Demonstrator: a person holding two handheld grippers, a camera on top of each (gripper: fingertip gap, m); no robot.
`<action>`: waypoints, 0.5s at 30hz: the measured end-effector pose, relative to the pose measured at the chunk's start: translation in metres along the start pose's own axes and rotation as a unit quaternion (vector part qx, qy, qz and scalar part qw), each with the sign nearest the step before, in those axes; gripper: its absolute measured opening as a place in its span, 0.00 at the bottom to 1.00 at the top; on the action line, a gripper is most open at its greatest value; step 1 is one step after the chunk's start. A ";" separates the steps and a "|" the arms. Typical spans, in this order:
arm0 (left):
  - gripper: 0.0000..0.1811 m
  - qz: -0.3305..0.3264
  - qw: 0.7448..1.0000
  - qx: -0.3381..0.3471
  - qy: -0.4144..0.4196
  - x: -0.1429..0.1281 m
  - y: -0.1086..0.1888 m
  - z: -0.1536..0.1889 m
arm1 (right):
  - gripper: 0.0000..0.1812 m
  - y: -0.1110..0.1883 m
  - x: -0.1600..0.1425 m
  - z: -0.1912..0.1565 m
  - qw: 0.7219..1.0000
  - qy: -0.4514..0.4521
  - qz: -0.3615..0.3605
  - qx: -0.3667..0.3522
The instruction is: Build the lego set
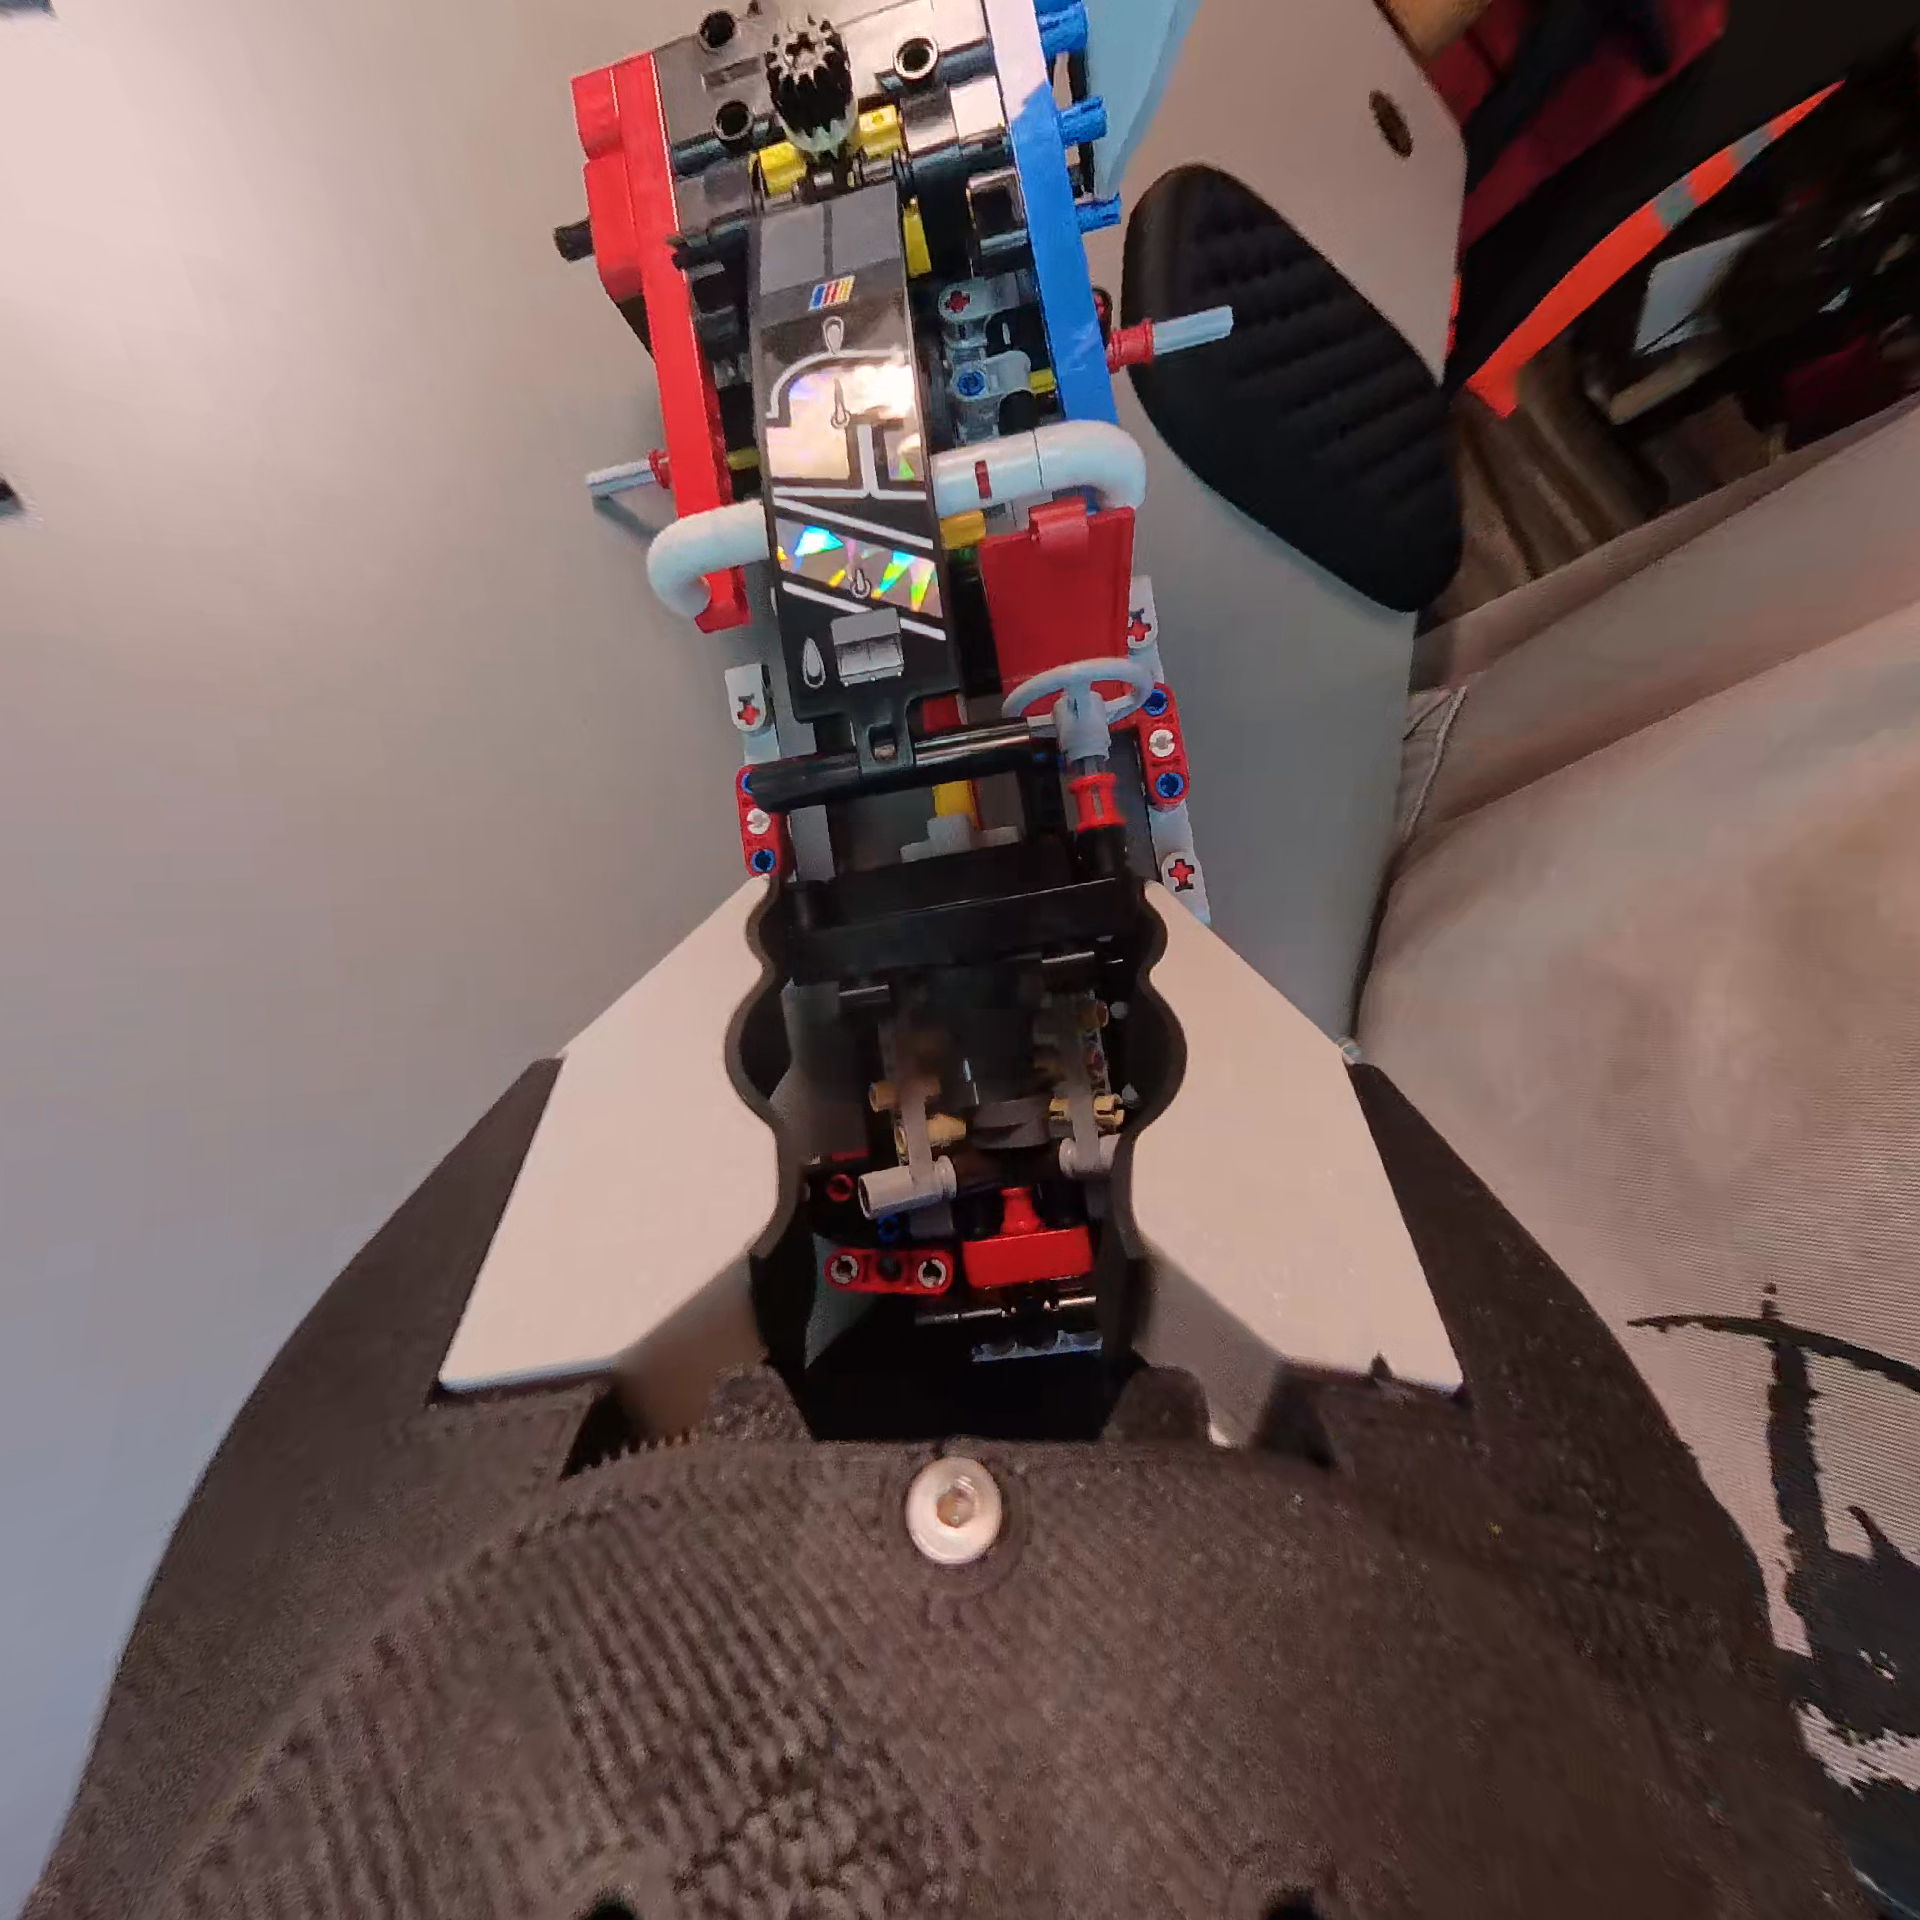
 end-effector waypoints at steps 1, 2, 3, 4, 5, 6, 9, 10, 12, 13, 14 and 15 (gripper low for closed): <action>0.34 0.010 1.000 -0.021 0.017 0.001 0.001 -0.001 | 0.07 0.002 0.000 -0.001 1.000 0.004 0.003 0.000; 0.35 0.021 0.998 -0.044 0.036 0.003 0.003 -0.001 | 0.07 0.006 0.002 -0.003 1.000 0.010 0.010 0.001; 0.34 0.035 0.995 -0.066 0.060 0.004 0.005 -0.002 | 0.09 0.011 0.004 -0.006 1.000 0.020 0.022 0.002; 0.34 0.051 0.992 -0.084 0.085 0.005 0.007 -0.004 | 0.11 0.016 0.007 -0.008 0.999 0.035 0.041 -0.006; 0.34 0.067 0.987 -0.101 0.108 0.006 0.009 -0.006 | 0.12 0.022 0.012 -0.008 0.996 0.055 0.067 -0.022; 0.34 0.081 0.981 -0.117 0.131 0.006 0.012 -0.009 | 0.12 0.027 0.016 -0.009 0.992 0.077 0.095 -0.038; 0.34 0.119 0.964 -0.150 0.184 0.008 0.017 -0.016 | 0.22 0.033 0.018 -0.011 0.964 0.174 0.165 -0.114; 0.34 0.131 0.959 -0.157 0.199 0.008 0.018 -0.018 | 0.26 0.030 0.016 -0.011 0.946 0.223 0.179 -0.151; 0.35 0.150 0.949 -0.171 0.220 0.008 0.020 -0.021 | 0.29 0.025 0.020 -0.007 0.892 0.303 0.228 -0.247; 0.35 0.157 0.945 -0.178 0.226 0.008 0.020 -0.021 | 0.31 0.022 0.024 -0.005 0.864 0.329 0.248 -0.291; 0.35 0.163 0.941 -0.185 0.231 0.008 0.019 -0.021 | 0.33 0.018 0.029 -0.005 0.841 0.344 0.269 -0.319; 0.35 0.168 0.938 -0.190 0.237 0.009 0.017 -0.019 | 0.32 0.014 0.035 -0.004 0.829 0.345 0.285 -0.335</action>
Point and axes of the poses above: each gripper's, where its closed fingertips meet, y back along the fingers, x out of its top, z = x × y across the jaws, the point moved 4 cm from there along y, back along the fingers, and after that the axes turned 1 degree about -x, right-handed, at the moved point
